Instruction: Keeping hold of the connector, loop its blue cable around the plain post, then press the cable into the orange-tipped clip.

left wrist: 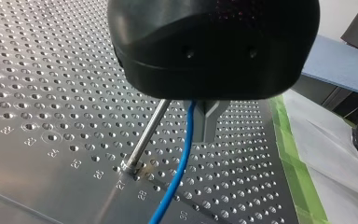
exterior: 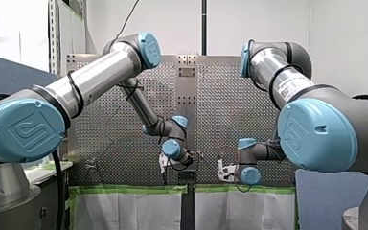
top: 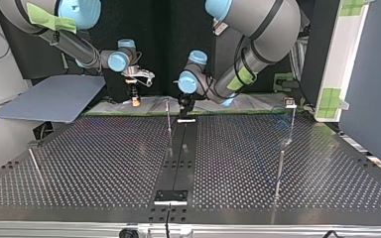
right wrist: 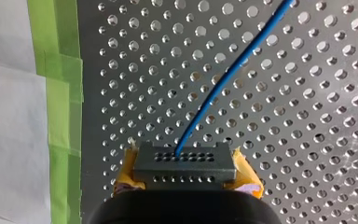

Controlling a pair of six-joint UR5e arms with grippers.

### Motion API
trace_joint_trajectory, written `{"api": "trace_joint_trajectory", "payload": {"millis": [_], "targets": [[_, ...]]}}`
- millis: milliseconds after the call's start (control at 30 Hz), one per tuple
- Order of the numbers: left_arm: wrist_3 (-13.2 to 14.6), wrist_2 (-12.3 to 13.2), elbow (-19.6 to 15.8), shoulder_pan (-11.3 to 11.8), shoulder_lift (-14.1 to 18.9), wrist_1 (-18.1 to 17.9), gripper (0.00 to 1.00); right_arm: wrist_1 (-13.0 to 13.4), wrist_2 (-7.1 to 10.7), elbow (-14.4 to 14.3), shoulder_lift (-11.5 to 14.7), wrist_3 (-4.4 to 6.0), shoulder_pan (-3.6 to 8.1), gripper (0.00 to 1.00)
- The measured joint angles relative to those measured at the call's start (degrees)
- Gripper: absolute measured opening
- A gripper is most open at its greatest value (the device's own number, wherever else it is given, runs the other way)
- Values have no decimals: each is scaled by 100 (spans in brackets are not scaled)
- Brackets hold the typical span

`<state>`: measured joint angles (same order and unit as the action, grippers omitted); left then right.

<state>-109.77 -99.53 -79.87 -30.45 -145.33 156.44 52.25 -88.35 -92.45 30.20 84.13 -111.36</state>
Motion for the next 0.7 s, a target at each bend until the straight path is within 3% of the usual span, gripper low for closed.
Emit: {"api": "trace_joint_trajectory", "payload": {"millis": [100,167,200,267,300,367,533,600,633,667,700], "targets": [[3,0,0,3,-1,-2,6,-7,0,1,0,0,9,0],[10,-1,0,6,-2,-5,17,-11,1,2,0,0,11,0],[14,-3,0,7,-2,-9,17,-12,1,2,0,0,11,0],[28,-6,0,9,-1,-17,34,-14,0,2,0,0,14,0],[38,-7,0,10,-1,-20,34,-15,1,2,0,0,16,0],[67,-25,0,17,-3,-18,47,-20,1,2,0,0,20,0],[146,-142,0,32,-2,-3,49,-45,1,5,0,0,29,0],[207,-130,0,48,-1,21,55,-56,1,4,0,0,31,0],[239,-109,0,56,0,41,65,-60,0,4,0,0,32,0],[291,-77,0,67,0,81,84,-66,1,4,0,0,34,0],[334,-61,0,75,0,119,84,-71,1,3,0,0,36,0]]}}
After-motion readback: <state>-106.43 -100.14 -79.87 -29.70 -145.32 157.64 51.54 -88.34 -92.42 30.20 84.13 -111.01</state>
